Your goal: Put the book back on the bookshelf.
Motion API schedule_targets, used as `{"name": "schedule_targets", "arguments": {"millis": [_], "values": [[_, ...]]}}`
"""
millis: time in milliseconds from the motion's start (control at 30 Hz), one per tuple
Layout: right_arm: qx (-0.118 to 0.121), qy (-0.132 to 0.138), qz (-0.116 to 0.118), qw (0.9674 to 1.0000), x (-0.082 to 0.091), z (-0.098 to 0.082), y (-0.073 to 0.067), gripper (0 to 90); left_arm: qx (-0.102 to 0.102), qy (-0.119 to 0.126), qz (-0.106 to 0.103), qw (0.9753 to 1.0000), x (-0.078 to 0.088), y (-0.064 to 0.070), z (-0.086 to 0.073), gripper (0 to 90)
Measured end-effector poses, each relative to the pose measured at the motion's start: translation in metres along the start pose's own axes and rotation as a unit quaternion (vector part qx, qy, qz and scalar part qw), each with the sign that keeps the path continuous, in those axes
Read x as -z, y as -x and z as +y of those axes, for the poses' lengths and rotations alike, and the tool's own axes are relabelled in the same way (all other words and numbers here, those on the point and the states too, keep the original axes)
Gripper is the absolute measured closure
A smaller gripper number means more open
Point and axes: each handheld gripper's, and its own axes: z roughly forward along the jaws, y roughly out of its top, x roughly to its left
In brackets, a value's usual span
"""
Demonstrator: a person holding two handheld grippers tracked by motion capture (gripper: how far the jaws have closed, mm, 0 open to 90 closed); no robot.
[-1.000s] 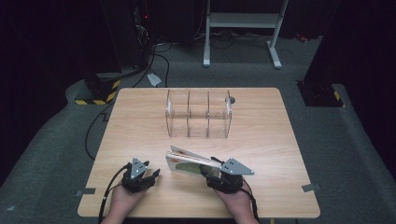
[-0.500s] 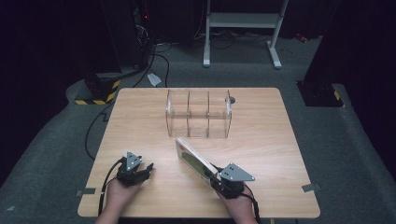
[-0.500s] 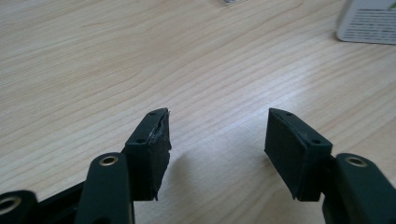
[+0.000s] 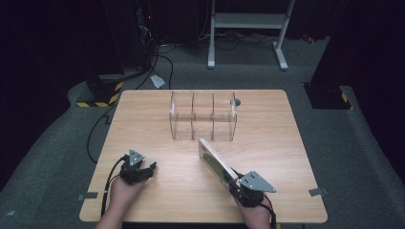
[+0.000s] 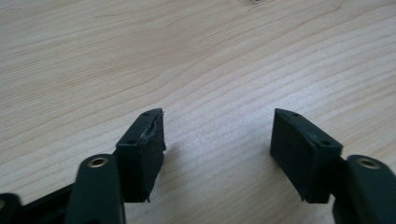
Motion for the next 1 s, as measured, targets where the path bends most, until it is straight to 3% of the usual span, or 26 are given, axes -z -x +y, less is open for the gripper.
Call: {"name": "schedule_targets", "arguments": {"millis": [300, 767, 1000], "values": [[-0.025, 0.002, -0.033, 0.9992, 0.011, -0.005, 0.013, 74.1, 0.030, -0.010, -0.020, 0.9993, -0.006, -0.006, 0.003, 29.1], [-0.052, 0.001, -0.076, 0.9958, 0.020, -0.006, 0.028, 73.1, 0.027, -0.009, -0.025, 0.9993, -0.005, -0.005, 0.003, 28.5], [-0.054, 0.001, -0.089, 0.9946, 0.018, -0.006, 0.030, 70.4, 0.023, -0.009, -0.028, 0.9993, -0.004, -0.004, 0.002, 28.5]]}}
